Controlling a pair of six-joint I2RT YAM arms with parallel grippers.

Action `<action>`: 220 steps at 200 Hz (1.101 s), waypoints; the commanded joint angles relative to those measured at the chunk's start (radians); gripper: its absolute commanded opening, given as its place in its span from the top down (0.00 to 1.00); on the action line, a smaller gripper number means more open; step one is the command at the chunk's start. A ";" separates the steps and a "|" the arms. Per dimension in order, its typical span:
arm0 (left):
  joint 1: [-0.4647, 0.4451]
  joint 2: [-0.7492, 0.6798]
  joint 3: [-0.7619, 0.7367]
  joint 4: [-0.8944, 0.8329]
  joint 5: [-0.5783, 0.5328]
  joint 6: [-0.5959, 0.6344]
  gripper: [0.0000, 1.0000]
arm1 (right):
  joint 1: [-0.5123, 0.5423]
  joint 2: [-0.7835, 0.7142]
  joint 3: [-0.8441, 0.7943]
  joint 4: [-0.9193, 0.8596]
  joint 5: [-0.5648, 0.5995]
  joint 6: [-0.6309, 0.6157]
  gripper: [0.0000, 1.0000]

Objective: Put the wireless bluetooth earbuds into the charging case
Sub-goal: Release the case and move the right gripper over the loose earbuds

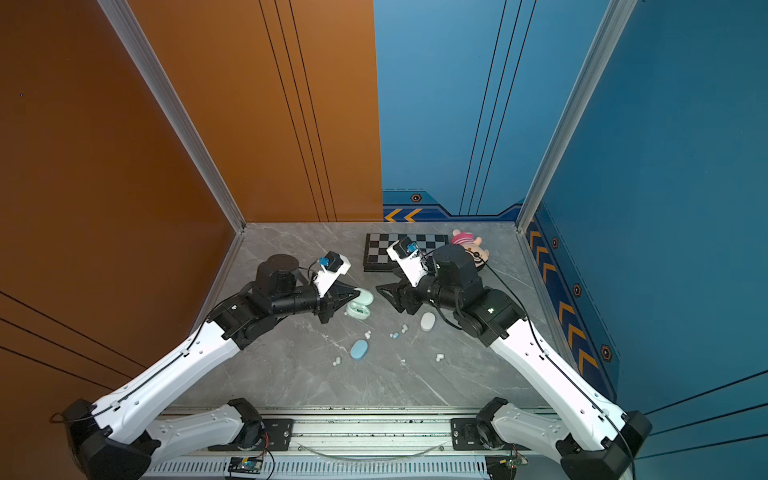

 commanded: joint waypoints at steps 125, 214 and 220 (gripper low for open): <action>0.120 -0.151 -0.225 0.190 -0.074 -0.348 1.00 | -0.069 0.469 0.109 -0.562 0.124 0.422 0.47; 0.123 -0.168 -0.289 0.264 -0.081 -0.389 1.00 | -0.023 0.797 0.194 -0.559 0.214 0.269 0.56; 0.123 -0.167 -0.290 0.266 -0.080 -0.390 1.00 | -0.024 0.807 0.193 -0.558 0.220 0.265 0.56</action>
